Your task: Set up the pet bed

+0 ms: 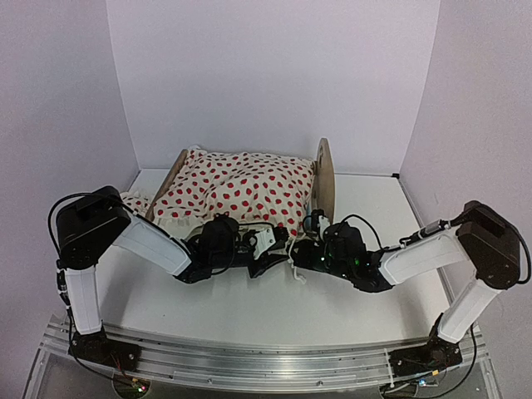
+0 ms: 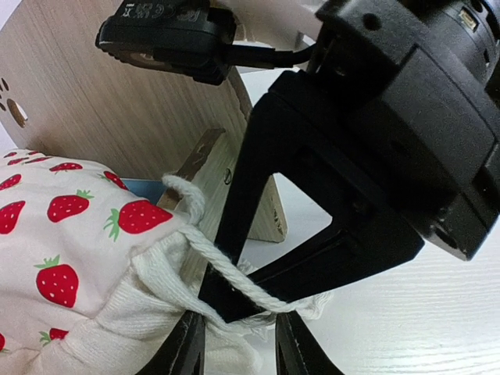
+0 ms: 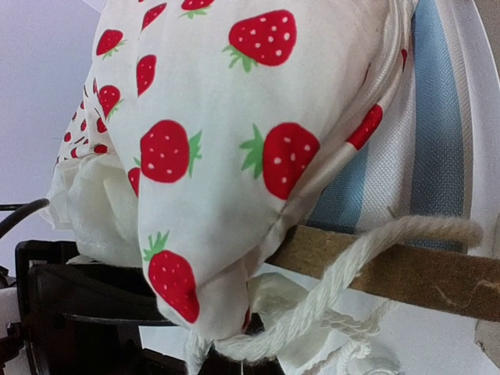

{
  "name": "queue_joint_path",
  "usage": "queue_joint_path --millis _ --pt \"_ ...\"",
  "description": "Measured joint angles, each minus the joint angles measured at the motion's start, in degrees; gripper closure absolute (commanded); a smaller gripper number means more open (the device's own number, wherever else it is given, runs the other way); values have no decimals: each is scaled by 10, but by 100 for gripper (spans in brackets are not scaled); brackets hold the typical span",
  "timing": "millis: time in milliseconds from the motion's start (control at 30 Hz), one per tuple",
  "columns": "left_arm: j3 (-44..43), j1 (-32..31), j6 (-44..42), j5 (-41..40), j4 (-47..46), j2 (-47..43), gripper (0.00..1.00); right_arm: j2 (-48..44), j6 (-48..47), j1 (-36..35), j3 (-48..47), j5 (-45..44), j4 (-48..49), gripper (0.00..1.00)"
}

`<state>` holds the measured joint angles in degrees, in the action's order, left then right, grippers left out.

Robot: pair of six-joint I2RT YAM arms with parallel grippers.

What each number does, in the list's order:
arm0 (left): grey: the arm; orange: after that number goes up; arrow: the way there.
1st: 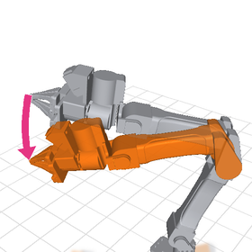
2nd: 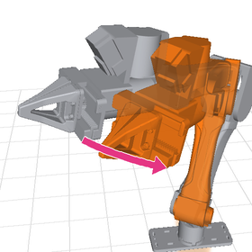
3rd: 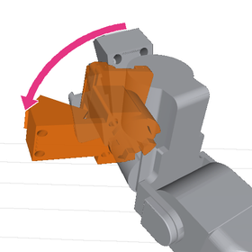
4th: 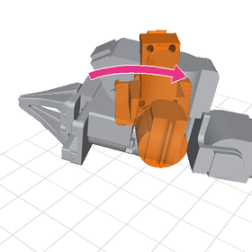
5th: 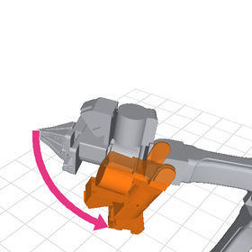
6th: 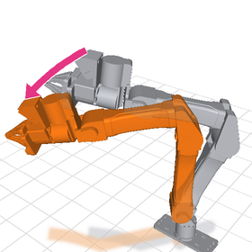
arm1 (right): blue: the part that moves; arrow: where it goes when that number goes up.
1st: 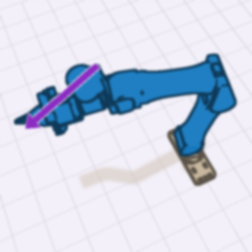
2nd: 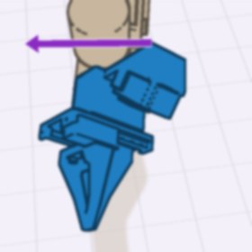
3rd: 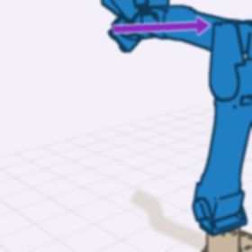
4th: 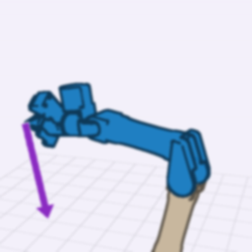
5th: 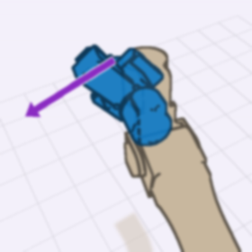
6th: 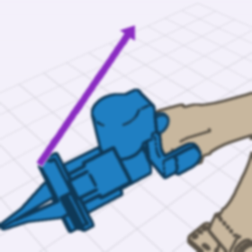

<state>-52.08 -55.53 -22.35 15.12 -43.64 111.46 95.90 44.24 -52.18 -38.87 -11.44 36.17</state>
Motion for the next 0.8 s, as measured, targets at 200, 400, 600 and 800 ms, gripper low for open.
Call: queue_joint_path --millis 200,400,600,800 --pt "11 -15 -7 -14 2 -18 66 -6 9 0 0 12 -8 100" --pt "20 -26 -28 -48 13 -38 68 -9 26 0 0 23 -9 100" --pt "32 -28 -53 -80 31 -66 67 -11 39 0 6 37 -12 100" --pt "41 -28 -47 -84 72 -109 72 -11 48 0 7 51 -13 100"
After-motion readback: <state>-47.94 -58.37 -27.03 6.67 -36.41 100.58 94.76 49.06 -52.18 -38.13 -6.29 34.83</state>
